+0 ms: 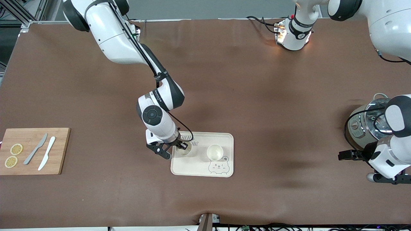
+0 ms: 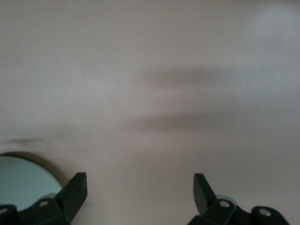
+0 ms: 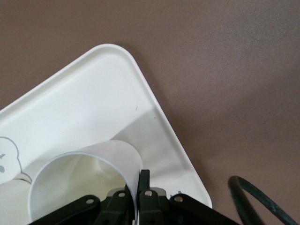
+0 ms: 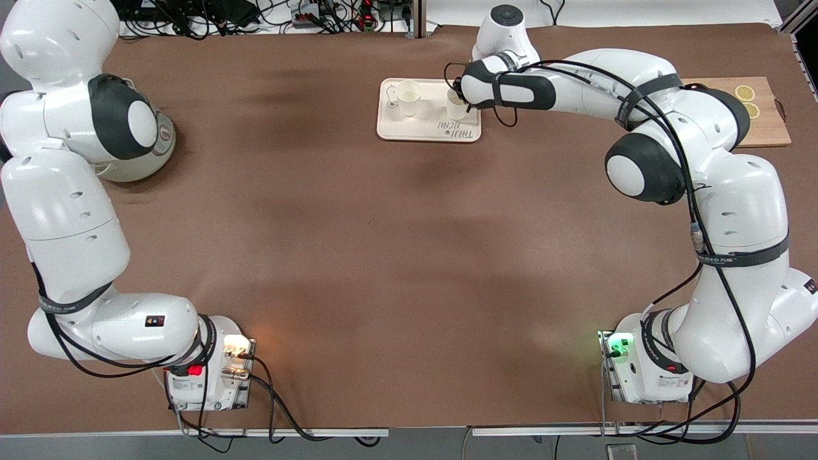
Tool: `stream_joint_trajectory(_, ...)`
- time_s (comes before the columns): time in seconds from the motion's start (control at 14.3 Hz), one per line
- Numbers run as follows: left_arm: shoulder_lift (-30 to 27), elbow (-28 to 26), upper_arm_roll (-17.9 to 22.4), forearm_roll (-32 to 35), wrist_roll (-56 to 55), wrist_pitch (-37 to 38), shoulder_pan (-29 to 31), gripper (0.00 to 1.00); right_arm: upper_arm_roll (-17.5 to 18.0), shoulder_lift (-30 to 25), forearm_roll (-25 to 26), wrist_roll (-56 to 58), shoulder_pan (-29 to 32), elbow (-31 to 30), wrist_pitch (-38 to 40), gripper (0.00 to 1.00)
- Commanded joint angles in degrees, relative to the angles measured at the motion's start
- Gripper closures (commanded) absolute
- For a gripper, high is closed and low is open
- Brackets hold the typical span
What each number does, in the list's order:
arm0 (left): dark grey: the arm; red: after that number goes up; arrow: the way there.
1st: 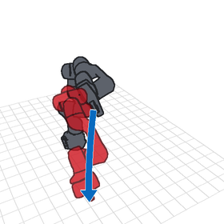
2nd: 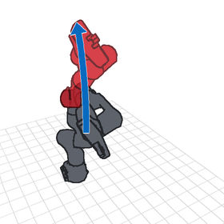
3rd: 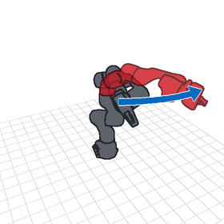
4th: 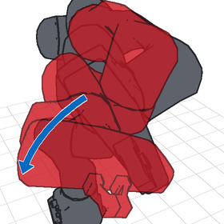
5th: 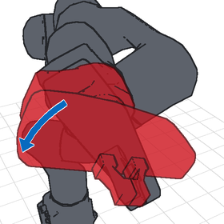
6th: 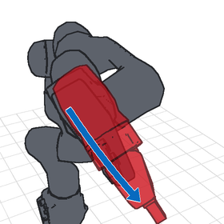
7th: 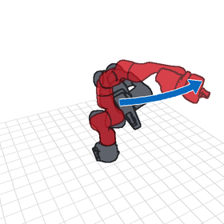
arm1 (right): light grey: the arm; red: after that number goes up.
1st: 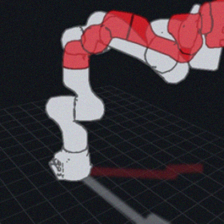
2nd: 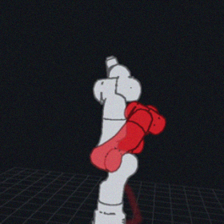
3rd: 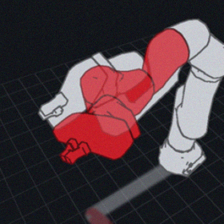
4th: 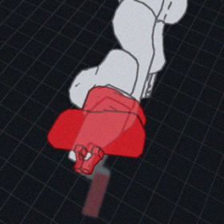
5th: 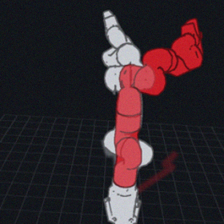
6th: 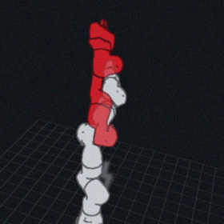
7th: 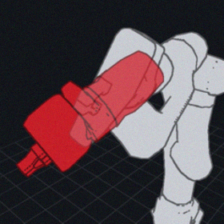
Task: Place white IKEA cup upright on tray with both arms
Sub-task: 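Withdraw the left gripper while the right gripper carries its cup to the tray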
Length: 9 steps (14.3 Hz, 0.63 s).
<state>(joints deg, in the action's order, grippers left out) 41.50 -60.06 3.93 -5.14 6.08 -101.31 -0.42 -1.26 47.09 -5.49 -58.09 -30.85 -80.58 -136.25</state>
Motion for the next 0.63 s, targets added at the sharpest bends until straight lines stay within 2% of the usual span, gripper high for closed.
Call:
stream_joint_trajectory(0.0,-0.1,-0.2,0.2,-0.8,-0.6,-0.8,-0.7,0.0,-0.5,0.8,1.0,-1.9,-0.5,1.4,0.1,0.91)
stream_joint_trajectory(0.14,-0.3,-0.2,0.2,-0.6,-2.3,-1.8,-1.9,0.0,-0.5,0.8,1.0,-1.9,-0.5,1.4,0.1,0.83)
stream_joint_trajectory(0.21,-0.3,-0.3,0.2,-0.3,-2.9,-1.7,-2.2,0.0,-0.5,0.8,1.0,-1.9,-0.5,1.4,0.1,0.65)
stream_joint_trajectory(0.28,-0.8,-0.8,0.2,-0.3,-2.9,-1.3,-2.2,0.0,-0.6,0.8,1.0,-1.8,-0.5,1.4,0.1,0.58)
stream_joint_trajectory(0.35,-1.7,-1.1,0.2,-0.3,-2.9,-0.9,-2.1,0.0,-0.5,0.8,1.0,-1.8,-0.5,1.4,0.1,0.58)
stream_joint_trajectory(0.49,-3.3,-1.4,0.2,-0.3,-2.9,1.6,-2.3,0.0,-0.6,0.8,1.0,-1.8,-0.4,1.4,0.1,0.24)
stream_joint_trajectory(0.56,-4.3,-1.5,0.2,-0.3,-2.9,2.8,-2.7,0.0,-0.6,0.7,1.0,-1.8,-0.3,1.4,0.1,0.14)
